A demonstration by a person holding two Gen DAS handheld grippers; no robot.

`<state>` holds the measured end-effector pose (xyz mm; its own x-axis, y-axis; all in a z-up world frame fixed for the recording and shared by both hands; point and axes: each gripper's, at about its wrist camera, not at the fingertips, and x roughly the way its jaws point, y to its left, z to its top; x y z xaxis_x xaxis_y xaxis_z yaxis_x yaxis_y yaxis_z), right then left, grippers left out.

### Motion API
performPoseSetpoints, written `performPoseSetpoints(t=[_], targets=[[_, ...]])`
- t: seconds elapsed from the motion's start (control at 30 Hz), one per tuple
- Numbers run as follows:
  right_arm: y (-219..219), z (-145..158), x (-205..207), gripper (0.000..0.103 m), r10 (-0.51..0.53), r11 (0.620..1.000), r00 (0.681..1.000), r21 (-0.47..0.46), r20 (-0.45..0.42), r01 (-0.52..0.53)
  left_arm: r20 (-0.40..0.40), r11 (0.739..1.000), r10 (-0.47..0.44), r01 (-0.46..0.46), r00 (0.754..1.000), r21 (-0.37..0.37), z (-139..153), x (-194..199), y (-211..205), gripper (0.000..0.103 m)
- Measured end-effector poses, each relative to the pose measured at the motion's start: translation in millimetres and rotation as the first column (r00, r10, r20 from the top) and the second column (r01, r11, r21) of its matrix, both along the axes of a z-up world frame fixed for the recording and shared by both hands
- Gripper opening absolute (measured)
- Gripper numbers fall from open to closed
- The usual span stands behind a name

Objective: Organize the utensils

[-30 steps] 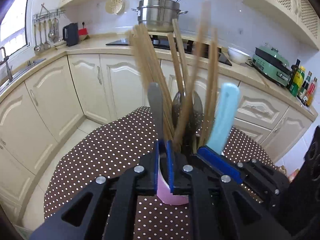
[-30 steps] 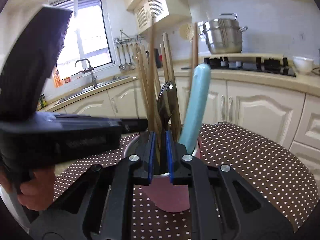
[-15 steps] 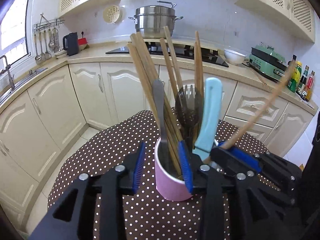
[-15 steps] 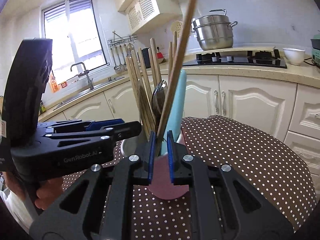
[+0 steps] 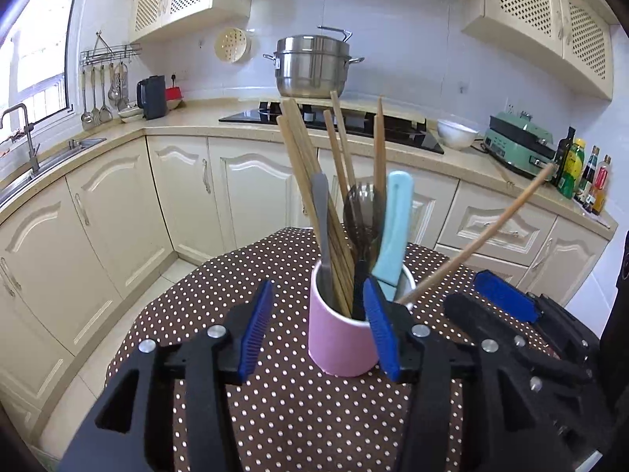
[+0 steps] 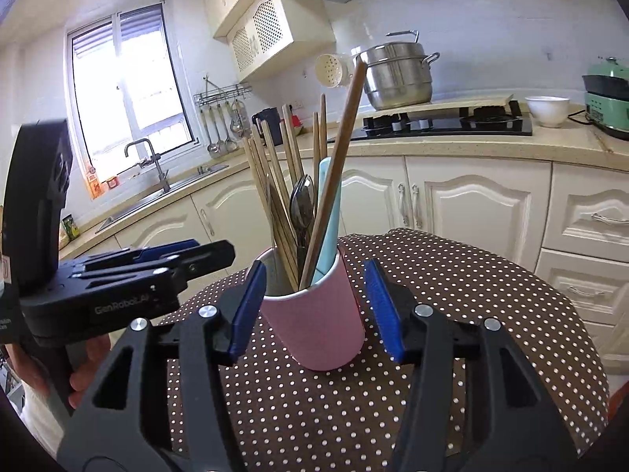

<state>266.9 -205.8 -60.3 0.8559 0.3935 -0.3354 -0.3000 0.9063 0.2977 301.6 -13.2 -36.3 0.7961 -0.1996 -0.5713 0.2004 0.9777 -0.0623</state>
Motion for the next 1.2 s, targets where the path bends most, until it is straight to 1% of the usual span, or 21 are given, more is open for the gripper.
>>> performPoseSetpoints(t=[0.23, 0.33, 0.43, 0.47, 0.53, 0.6, 0.77, 0.87, 1.0, 1.07, 1.2], targets=[[-4.9, 7.7, -34.1, 0.054, -0.054, 0.998, 0.998, 0.025, 0.014, 0.054, 0.017, 1.000, -0.001, 0.001, 1.000, -0.003, -0.3, -34.5, 0.9, 0.051], [-5.6, 10.4, -50.2, 0.058, -0.075, 0.997, 0.997, 0.024, 0.026, 0.074, 0.041, 1.000, -0.003, 0.003, 0.999, -0.008, 3.6, -51.4, 2.2, 0.054], [-6.8, 12.0, -68.0, 0.063, -0.100, 0.995, 0.994, 0.023, 0.035, 0.099, 0.076, 1.000, 0.010, -0.011, 0.997, 0.007, 5.5, -71.0, 1.3, 0.056], [-8.1, 11.9, -75.9, 0.067, -0.108, 0.994, 0.994, 0.034, 0.032, 0.107, 0.082, 1.000, 0.010, -0.011, 0.997, 0.008, 5.0, -78.6, 0.7, 0.056], [-9.8, 12.4, -86.9, 0.068, -0.127, 0.991, 0.991, 0.045, 0.033, 0.125, 0.089, 1.000, 0.011, -0.011, 0.996, 0.006, 5.1, -90.3, -0.3, 0.057], [-11.1, 14.8, -103.9, 0.071, -0.151, 0.988, 0.987, 0.050, 0.052, 0.148, 0.102, 1.000, 0.012, -0.013, 0.995, 0.006, 4.8, -105.3, -1.2, 0.058], [-15.1, 17.7, -128.9, 0.077, -0.186, 0.981, 0.980, 0.061, 0.071, 0.182, 0.153, 1.000, 0.019, -0.023, 0.988, 0.019, 5.7, -144.4, -4.1, 0.062], [-19.2, 19.3, -147.2, 0.079, -0.194, 0.980, 0.978, 0.049, 0.076, 0.191, 0.178, 1.000, 0.011, -0.014, 0.984, 0.015, 7.2, -165.7, -4.5, 0.063], [-19.0, 20.4, -169.9, 0.082, -0.192, 0.981, 0.977, 0.030, 0.087, 0.190, 0.216, 1.000, 0.006, -0.012, 0.976, 0.027, 10.1, -191.2, -7.7, 0.066], [-15.7, 21.8, -180.0, 0.082, -0.208, 0.978, 0.972, 0.005, 0.106, 0.209, 0.237, 1.000, 0.003, -0.009, 0.971, 0.024, 13.0, -205.1, -8.7, 0.068], [-7.7, 27.1, -204.8, 0.084, -0.196, 0.979, 0.969, -0.023, 0.147, 0.202, 0.271, 1.000, -0.010, 0.007, 0.963, 0.012, 20.2, -226.9, -10.8, 0.069]])
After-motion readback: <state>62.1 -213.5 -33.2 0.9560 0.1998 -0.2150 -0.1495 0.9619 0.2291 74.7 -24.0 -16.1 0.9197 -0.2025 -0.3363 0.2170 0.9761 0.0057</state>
